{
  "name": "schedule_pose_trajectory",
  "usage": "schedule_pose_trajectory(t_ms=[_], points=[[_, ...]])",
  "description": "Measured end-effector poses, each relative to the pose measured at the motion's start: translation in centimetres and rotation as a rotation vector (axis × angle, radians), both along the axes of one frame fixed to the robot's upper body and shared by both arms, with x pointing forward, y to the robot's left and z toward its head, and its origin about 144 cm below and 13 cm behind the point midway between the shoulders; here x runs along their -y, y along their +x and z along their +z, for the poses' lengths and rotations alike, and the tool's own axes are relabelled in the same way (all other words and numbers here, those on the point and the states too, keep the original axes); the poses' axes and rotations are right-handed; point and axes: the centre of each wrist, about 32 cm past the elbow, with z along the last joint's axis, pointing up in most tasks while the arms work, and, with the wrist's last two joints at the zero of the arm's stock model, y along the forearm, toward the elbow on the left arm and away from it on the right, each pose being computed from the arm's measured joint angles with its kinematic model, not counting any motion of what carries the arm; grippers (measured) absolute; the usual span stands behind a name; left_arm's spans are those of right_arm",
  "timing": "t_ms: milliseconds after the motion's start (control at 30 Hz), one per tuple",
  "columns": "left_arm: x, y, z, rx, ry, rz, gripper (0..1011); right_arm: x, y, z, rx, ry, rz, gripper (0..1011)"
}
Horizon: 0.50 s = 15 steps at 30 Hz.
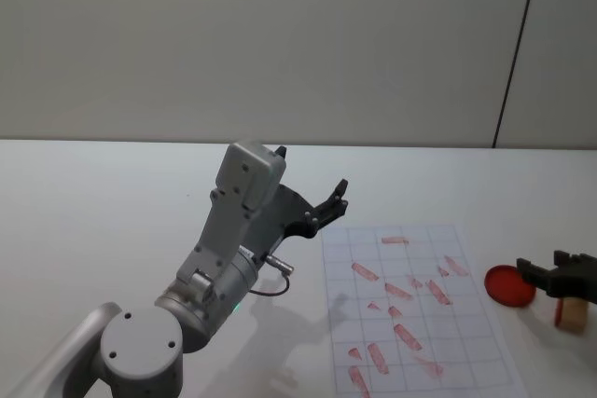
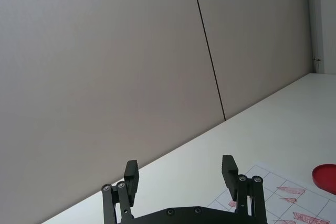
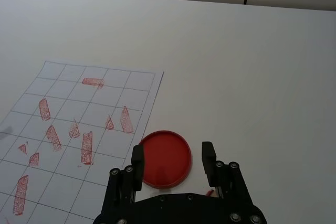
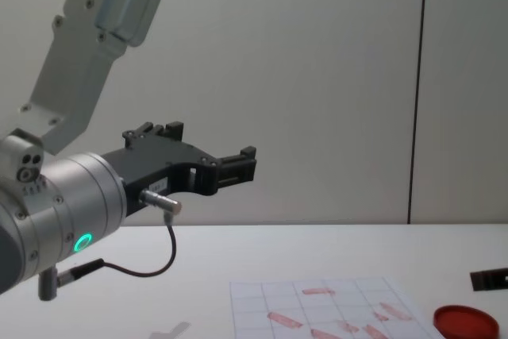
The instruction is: Use the one hand to pick up the stamp and affix it onto the A4 paper.
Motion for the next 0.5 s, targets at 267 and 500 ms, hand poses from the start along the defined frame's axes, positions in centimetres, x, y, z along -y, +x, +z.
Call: schedule_pose_trajectory(t_ms=[267,500], points=[[0.00,0.00,0.00,0.000,0.000,0.000,1002,-0.01,0.13,0.07,-0.002,-0.003,0.003,841],[0.00,0.00,0.00,0.000,0.000,0.000,1002,-0.02,0.15,0.09,0.007,-0.005,0.004,1001]])
